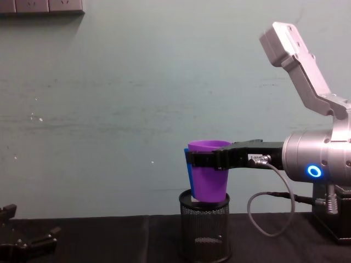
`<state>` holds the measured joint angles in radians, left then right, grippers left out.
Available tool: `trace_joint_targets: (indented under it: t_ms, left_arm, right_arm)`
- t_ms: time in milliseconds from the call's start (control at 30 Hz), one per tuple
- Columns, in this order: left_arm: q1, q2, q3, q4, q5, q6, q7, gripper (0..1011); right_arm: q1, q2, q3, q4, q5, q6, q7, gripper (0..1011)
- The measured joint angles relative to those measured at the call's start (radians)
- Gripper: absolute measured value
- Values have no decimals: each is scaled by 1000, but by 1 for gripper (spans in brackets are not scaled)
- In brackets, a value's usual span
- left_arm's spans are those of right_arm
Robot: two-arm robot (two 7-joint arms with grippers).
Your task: Pick up one cup with a gripper and tap it against the other cup.
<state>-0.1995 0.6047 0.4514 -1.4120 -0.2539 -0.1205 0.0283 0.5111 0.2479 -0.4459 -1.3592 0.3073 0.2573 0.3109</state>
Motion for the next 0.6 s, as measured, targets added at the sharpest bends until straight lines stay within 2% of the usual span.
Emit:
trace_joint_targets:
  t_ms: [600]
  left_arm:
    - [0, 0, 0, 0, 0, 0, 0, 1000]
  right_arm:
    - [-16, -47, 33, -4, -46, 34, -49, 731]
